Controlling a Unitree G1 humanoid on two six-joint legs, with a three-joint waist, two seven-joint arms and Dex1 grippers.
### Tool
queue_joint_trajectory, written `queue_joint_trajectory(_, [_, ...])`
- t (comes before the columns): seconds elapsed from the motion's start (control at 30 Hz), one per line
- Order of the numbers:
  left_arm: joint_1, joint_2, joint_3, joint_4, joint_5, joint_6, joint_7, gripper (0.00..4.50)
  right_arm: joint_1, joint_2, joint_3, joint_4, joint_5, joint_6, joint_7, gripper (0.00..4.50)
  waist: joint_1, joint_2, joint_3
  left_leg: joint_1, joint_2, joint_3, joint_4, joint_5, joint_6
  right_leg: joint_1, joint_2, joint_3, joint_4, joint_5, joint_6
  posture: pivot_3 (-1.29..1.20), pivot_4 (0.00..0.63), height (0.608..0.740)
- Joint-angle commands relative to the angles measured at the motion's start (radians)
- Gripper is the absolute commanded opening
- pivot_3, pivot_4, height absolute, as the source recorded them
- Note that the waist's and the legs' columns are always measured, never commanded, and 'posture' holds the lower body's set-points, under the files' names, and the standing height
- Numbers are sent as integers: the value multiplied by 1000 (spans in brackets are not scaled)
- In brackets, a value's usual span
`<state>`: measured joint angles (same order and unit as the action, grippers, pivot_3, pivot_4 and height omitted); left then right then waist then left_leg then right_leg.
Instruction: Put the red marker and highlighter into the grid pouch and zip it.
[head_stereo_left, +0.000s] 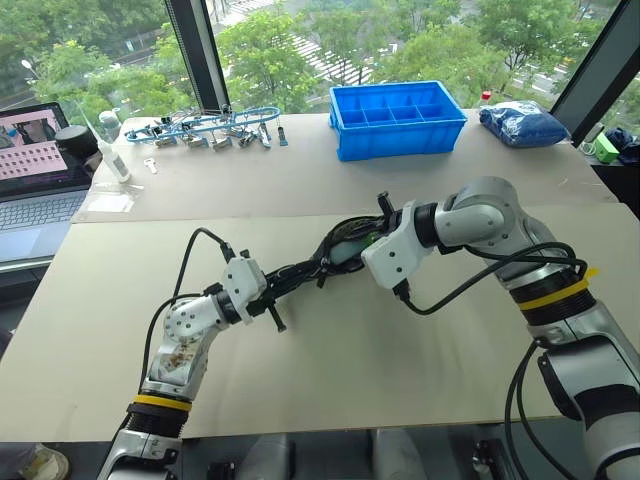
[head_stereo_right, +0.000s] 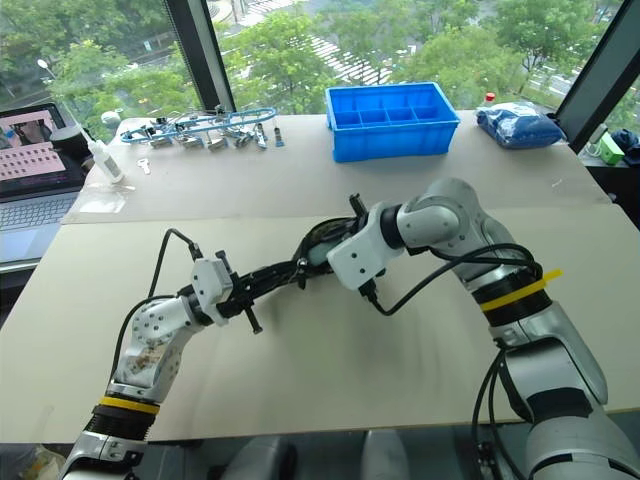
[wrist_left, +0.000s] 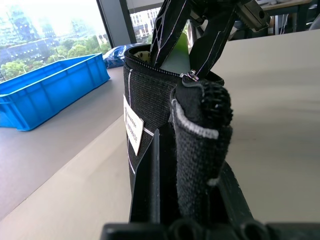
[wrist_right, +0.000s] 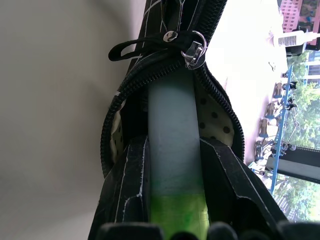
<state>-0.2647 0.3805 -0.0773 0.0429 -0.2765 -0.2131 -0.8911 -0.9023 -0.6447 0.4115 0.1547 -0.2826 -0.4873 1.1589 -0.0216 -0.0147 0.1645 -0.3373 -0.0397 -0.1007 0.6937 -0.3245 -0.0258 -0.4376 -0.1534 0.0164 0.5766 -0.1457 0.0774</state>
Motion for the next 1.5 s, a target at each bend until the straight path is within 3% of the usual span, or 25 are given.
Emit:
queue_joint_trajectory(0.03, [-24, -9, 4, -46, -9, -9, 11, 14, 1, 29, 8, -26, 54, -13, 6, 2600, -3, 0, 0, 0, 0, 0, 0, 0, 0, 0, 0, 0, 0, 0, 0, 0, 150, 740])
queue_joint_trajectory(0.2, [-30, -9, 5, -42, -10, -7, 11, 14, -65, 33, -35, 79, -12, -41, -110, 4355, -5, 0, 0, 0, 0, 0, 0, 0, 0, 0, 0, 0, 0, 0, 0, 0, 150, 740])
queue_joint_trajectory(0.23, [-32, -10, 4, -39, -10, -7, 11, 14, -74, 22, -38, 101, -19, -59, -120, 4479, -6, 0, 0, 0, 0, 0, 0, 0, 0, 0, 0, 0, 0, 0, 0, 0, 150, 740])
queue_joint_trajectory(0.47, [-40, -11, 2, -34, -12, -7, 9, 14, -120, -69, -151, 129, 122, 55, -68, 4479, -1, 0, 0, -1, 0, 0, 0, 0, 0, 0, 0, 0, -1, 0, 0, 0, 150, 740])
queue_joint_trajectory(0.63, [-37, -9, 6, -32, -15, -8, 5, 14, -76, -158, -300, -37, 423, 532, 85, 4479, 3, 0, 0, -1, 0, 0, 0, 0, 1, 0, 0, 0, -1, 0, 0, 0, 150, 740])
queue_joint_trajectory(0.73, [-37, -11, 6, -30, -14, -9, 5, 14, 29, -240, -356, -163, 584, 778, 175, 4479, 6, 0, 0, -1, 0, -1, 0, -3, 6, 0, 0, 0, -1, 0, 0, 0, 150, 740])
queue_joint_trajectory(0.8, [-36, -11, 7, -28, -16, -11, 3, 14, 151, -290, -392, -239, 643, 839, 206, 4479, 10, 0, 0, -1, 0, -1, 0, -4, 6, 0, 0, 0, -1, 0, 0, 0, 150, 740])
queue_joint_trajectory(1.0, [-38, -9, 8, -22, -20, -12, -8, 14, 292, -284, -423, -392, 732, 1007, 126, 4479, 0, 0, 0, -1, 0, 0, 1, -4, 7, 0, 0, 1, 1, 0, 0, 0, 150, 740])
queue_joint_trajectory(1.2, [-48, -10, 10, -17, -19, -12, -12, 14, 372, -159, -382, -528, 826, 1231, -60, 4479, 8, 0, 0, -1, 0, -1, 2, -3, 6, 1, 0, 0, 1, 0, 0, 0, 150, 740])
queue_joint_trajectory(1.4, [-37, -8, 8, -30, -17, -9, -15, 14, 306, -146, -352, -347, 664, 1166, -197, 4479, 13, 0, 0, -1, 0, 0, 3, -3, 5, 1, 0, 0, 1, 1, 0, 0, 150, 740])
queue_joint_trajectory(1.5, [-35, -7, 10, -32, -18, -7, -16, 14, 240, -152, -397, -247, 669, 1148, -196, 4479, 9, 0, 0, -1, 0, 0, 2, -3, 5, 0, 0, 0, 0, 0, 0, 0, 150, 740])
